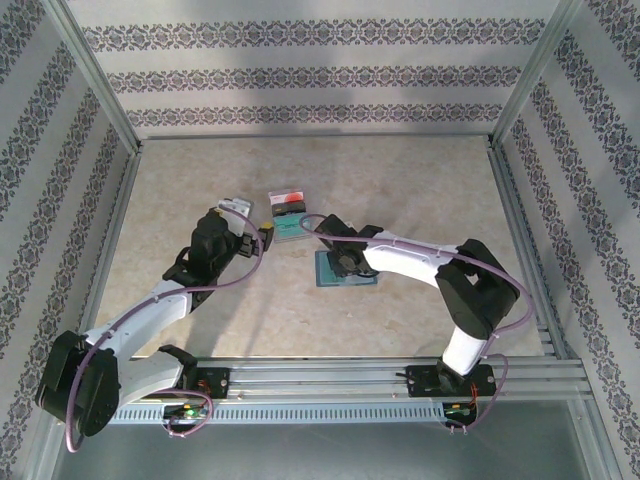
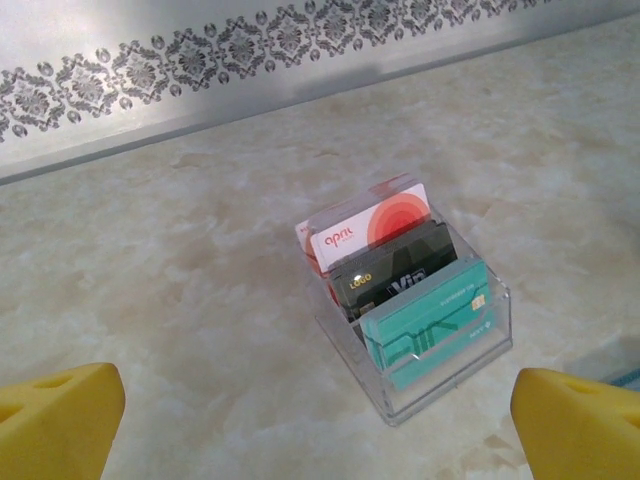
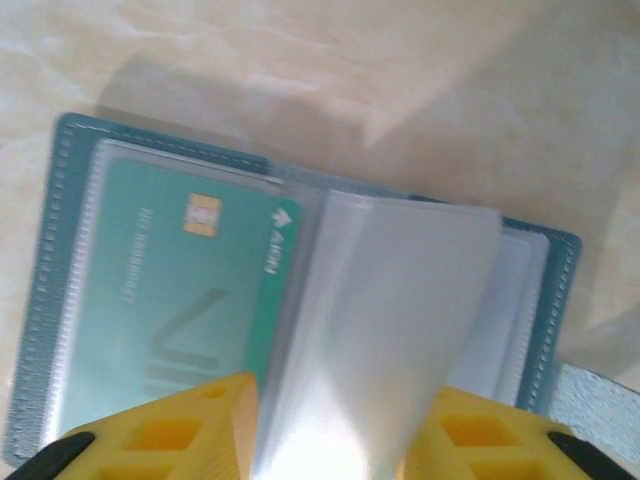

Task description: Take the credit cards out of the card holder

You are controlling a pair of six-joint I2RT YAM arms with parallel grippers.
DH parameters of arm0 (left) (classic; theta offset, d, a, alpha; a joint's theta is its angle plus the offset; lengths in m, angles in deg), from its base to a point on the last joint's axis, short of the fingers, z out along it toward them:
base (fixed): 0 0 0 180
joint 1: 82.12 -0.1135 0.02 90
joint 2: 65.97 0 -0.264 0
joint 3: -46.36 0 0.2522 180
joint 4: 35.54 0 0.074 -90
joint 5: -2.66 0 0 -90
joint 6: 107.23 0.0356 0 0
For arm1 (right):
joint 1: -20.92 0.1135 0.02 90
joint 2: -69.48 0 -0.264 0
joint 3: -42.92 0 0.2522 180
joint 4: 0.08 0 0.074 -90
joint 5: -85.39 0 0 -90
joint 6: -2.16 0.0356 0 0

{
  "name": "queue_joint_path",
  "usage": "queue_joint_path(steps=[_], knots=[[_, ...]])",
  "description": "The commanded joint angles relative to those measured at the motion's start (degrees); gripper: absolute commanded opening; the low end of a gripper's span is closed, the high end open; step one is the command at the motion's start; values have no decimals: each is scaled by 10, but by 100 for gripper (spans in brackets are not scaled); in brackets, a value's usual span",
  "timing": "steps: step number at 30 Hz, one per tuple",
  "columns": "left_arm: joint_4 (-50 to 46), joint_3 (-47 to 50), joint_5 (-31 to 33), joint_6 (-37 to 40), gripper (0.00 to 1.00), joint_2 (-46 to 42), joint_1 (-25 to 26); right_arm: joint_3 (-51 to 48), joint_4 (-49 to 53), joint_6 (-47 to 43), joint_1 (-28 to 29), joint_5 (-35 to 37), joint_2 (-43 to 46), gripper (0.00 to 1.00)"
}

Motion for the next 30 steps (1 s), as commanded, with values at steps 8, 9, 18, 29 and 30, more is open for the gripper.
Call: queue_joint_path(steps=[8,9,18,29,30], knots=[[-31,-46,38,30,98,49,99,-70,-10,24,-32,-1,43,30],[-29,-47,38,27,97,58,109,-77,-12,26,-35,-2,47,30],[4,-60,-1,-34,82,139,166,-122,-31,33,-58,-14,71,27],[30,-94,-56,-91,51,252,204,-125,-19,42,-95,-47,146,25],[33,-99,-61,-93,48,262,208,-126,-19,45,-99,-54,157,25]])
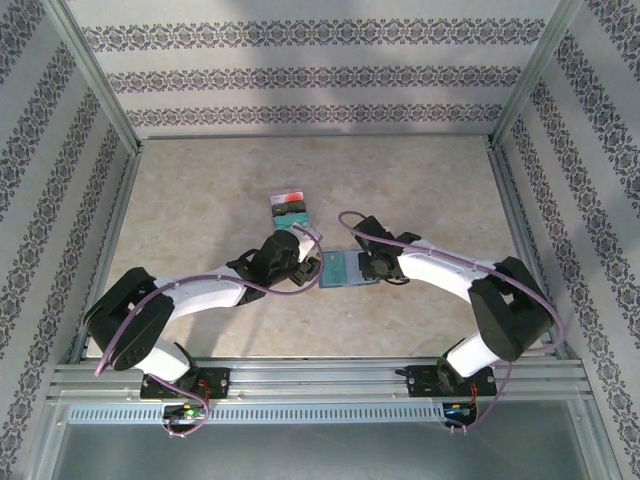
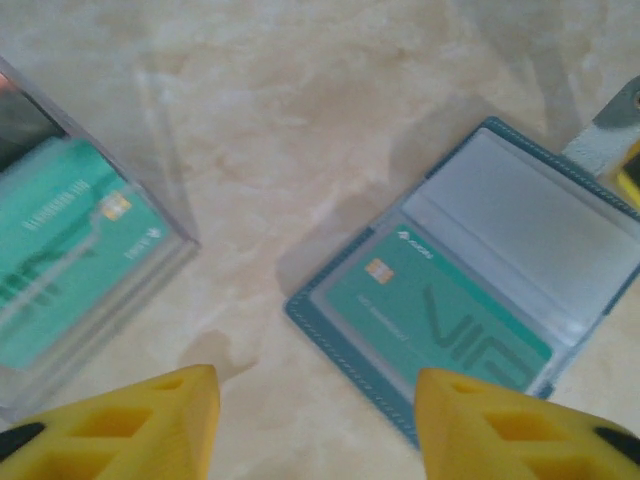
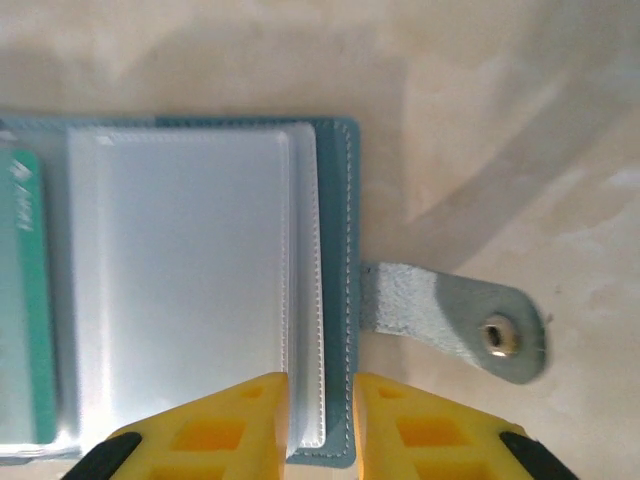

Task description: Take the credit cards out of the card holder

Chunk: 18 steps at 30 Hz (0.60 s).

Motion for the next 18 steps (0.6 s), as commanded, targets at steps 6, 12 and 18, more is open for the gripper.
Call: queue_joint_path(steps=[6,12,18], knots=[[29,-45,-33,-59,32,74,20,-3,-19,27,-17,-91,71,27],[24,-61,-24,-85,18,114,19,0,-84,42,-24,-192,46,27],[40,-63,-38,-108,14,139,10,8,-137,60,-31,-257,-10,26]])
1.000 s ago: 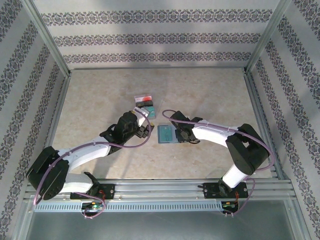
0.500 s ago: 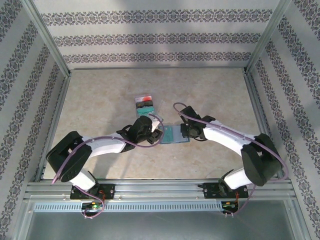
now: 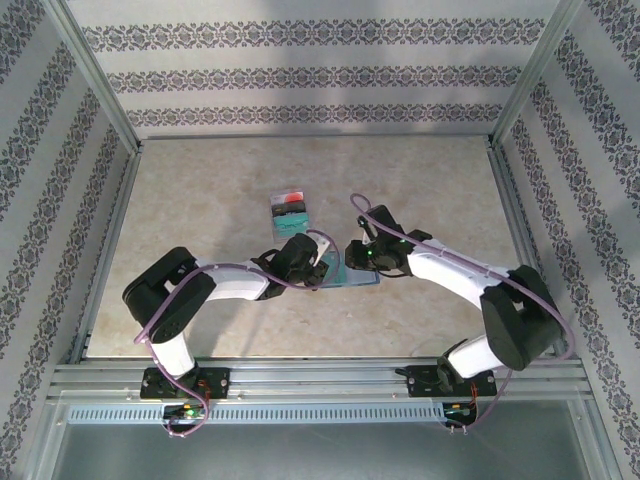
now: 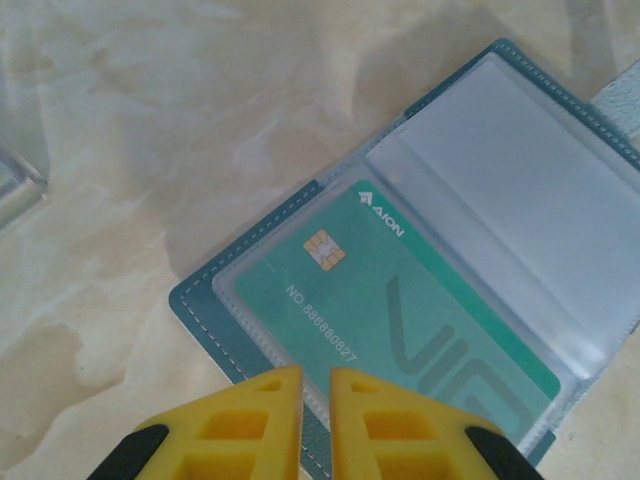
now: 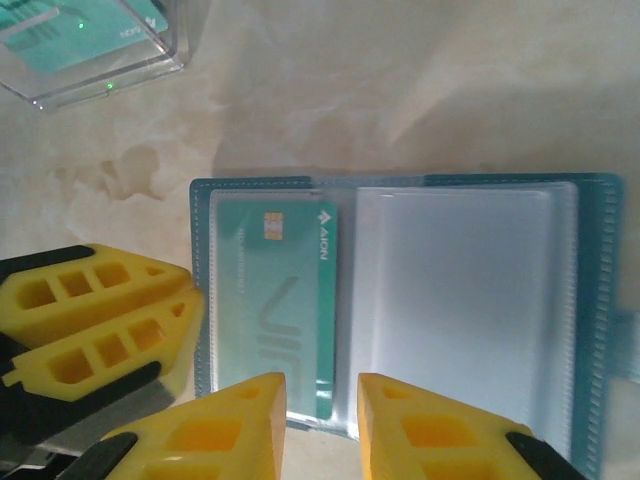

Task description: Take the credit cards out of the card holder

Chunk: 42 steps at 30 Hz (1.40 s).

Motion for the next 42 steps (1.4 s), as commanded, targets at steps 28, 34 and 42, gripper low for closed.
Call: queue_joint_path(steps=[28,34,42], knots=[[24,10,-24,-47,8,26,-19,2,-79,31,-12,-63,-113,25],[23,11,-23,-49,6,28,-19,-5,-79,32,-14,-55,-121,25],[22,10,-25,-50,5,29,-20,-14,-99,36,-16,-72,-129,25]])
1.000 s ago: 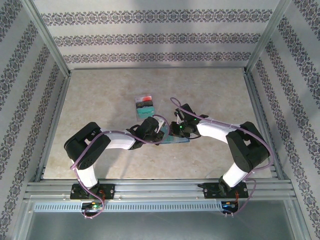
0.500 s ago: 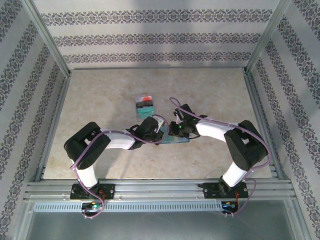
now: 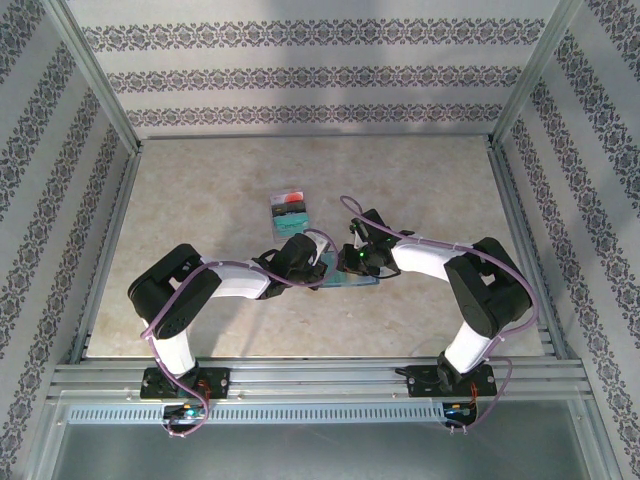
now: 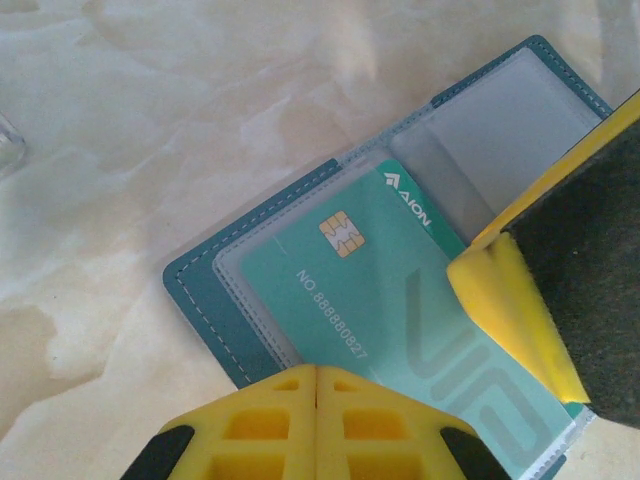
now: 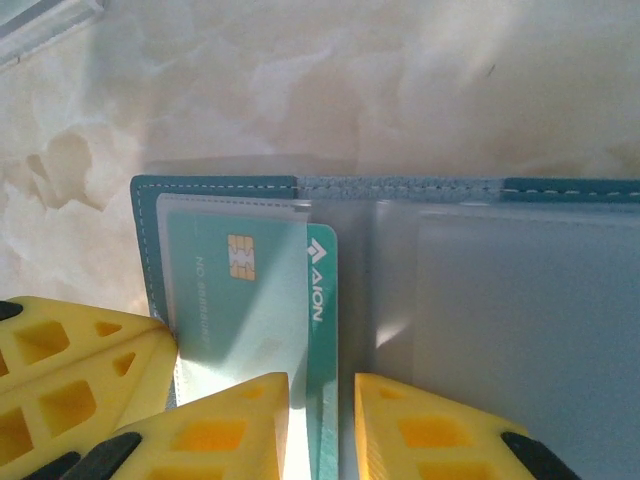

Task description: Take the credit cards out of the card holder

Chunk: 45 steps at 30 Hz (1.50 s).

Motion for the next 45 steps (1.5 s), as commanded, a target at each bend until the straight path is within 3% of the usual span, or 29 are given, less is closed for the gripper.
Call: queue_joint_path(steps=[1,9,17,23,35,45], knots=[[7,6,-8,-12,5,13,-8,-13,-20,12,-7,-13,-13,25],[5,4,-17,-16,5,20,-8,-34,-80,31,-23,-79,1,25],[1,2,-17,-15,5,22,-8,-88,-235,87,-53,-199,12,23],[4,5,-18,-16,5,21,-8,-110,-333,130,-57,-250,-6,21],[12,12,-21,-27,5,18,-8,-118,-364,138,-55,-265,-29,23],[-7,11,2,-36,5,18,-8,-133,-384,143,-70,-274,-13,16]])
